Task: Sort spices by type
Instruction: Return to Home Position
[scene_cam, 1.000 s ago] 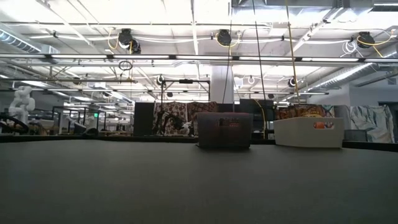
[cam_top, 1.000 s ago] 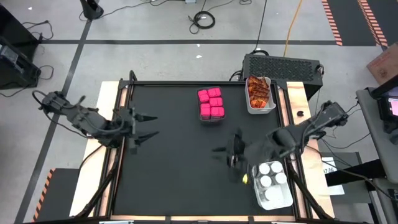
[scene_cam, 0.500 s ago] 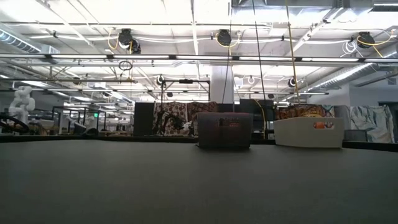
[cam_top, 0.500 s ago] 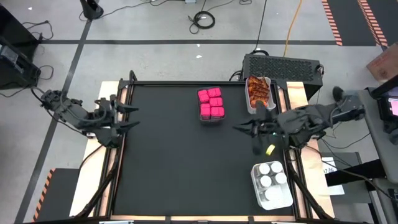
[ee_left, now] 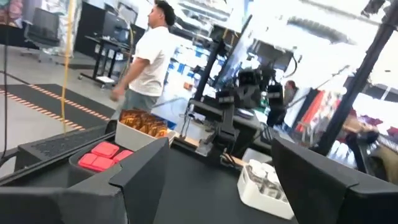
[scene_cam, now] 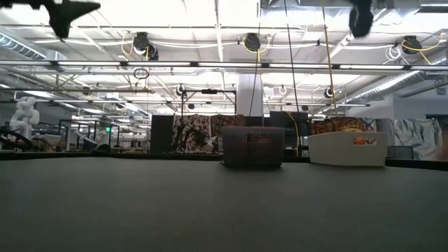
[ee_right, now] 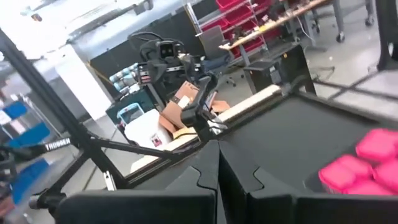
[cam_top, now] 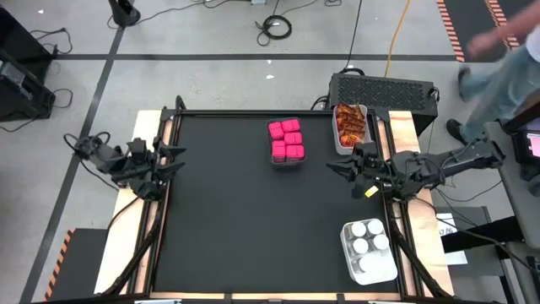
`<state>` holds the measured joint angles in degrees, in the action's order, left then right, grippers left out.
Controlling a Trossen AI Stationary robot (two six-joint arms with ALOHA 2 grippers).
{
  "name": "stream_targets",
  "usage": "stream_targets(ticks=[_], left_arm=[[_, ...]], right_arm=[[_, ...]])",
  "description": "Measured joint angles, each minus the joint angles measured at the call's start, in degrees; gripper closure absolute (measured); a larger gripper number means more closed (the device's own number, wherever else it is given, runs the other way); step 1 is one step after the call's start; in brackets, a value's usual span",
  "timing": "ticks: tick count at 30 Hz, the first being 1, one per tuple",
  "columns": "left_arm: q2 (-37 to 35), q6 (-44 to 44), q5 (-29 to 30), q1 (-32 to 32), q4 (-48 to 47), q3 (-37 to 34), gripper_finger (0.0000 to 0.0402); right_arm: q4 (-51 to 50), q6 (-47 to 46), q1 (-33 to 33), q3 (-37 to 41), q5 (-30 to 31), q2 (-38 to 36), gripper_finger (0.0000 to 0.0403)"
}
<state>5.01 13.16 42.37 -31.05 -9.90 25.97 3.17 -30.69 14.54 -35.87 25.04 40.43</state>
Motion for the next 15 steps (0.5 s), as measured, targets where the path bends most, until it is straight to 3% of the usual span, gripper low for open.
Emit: stream_targets(ticks=[9,15], left_arm=[[-4.92,4.71,-0.15,6.56,2.75,-8.23,0.0116],[-4.96,10.50,-7.42,12.68,2.68,-12.48,0.0116]], right_arm=[[8.91,-7.96,-2.88,16.04,-1.45,-6.96,0.0403],[15.37,-13.09,-4.29,24.74,-1.41,-10.16,0.0403]])
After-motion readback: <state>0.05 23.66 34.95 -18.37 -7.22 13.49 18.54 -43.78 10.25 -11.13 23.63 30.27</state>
